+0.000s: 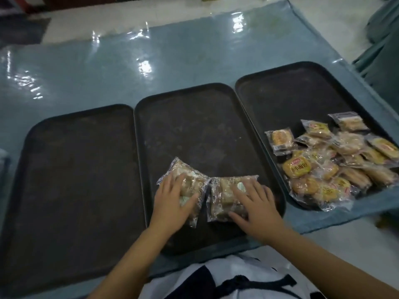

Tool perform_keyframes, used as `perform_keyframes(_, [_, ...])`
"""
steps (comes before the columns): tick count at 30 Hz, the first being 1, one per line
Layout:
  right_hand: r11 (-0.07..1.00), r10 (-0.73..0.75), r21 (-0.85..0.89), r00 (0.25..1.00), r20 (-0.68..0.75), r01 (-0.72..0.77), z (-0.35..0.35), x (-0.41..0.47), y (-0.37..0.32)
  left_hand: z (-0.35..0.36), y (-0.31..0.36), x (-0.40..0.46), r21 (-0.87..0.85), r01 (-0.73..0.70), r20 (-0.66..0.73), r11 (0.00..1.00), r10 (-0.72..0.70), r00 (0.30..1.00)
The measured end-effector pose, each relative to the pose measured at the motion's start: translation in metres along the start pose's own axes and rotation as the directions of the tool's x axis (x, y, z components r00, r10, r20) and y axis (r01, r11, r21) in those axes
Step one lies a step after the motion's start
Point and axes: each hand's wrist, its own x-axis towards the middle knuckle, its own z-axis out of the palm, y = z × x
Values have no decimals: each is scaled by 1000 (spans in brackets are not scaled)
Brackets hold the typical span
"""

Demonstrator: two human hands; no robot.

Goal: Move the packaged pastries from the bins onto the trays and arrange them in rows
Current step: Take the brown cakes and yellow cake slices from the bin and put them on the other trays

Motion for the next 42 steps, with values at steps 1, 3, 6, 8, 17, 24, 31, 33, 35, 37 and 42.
perform_keyframes(1, [999,-32,-22,999,10,33,5,6,-3,5,3,10,73,64,49,995,-68,996])
perform_keyframes(3, [993,-102,-56,995,3,102,17,15,-2,20,5,22,192,140,106,971,-162,981])
perform_keyframes(6, [985,-166,-49,985,-37,164,29,18,11,38,11,18,296,189,84,936,-223,971])
perform_keyframes(8, [981,-191,-40,980,-58,189,29,16,21,45,17,6,309,221,52,925,-249,967])
perform_keyframes(17, [962,-272,-31,958,-94,270,35,10,64,57,41,-53,335,371,23,866,-401,916])
perform_keyframes(24, [956,-294,-35,941,-168,292,43,11,65,66,58,-73,373,442,-89,816,-443,892])
perform_keyframes(31, [950,-311,-44,936,-165,308,43,11,67,69,41,-73,370,352,-108,860,-337,935])
perform_keyframes(33, [952,-305,-53,937,-168,300,43,11,65,59,37,-65,403,187,4,896,-206,979])
perform_keyframes(35, [954,-298,-69,942,-155,291,41,11,64,48,33,-57,430,14,160,903,-91,983])
perform_keyframes(37, [961,-274,-76,954,-126,266,38,9,62,42,30,-54,465,-113,263,878,-15,965])
perform_keyframes(42, [984,-165,45,974,-153,174,17,-10,28,24,18,-68,270,-113,167,956,68,984])
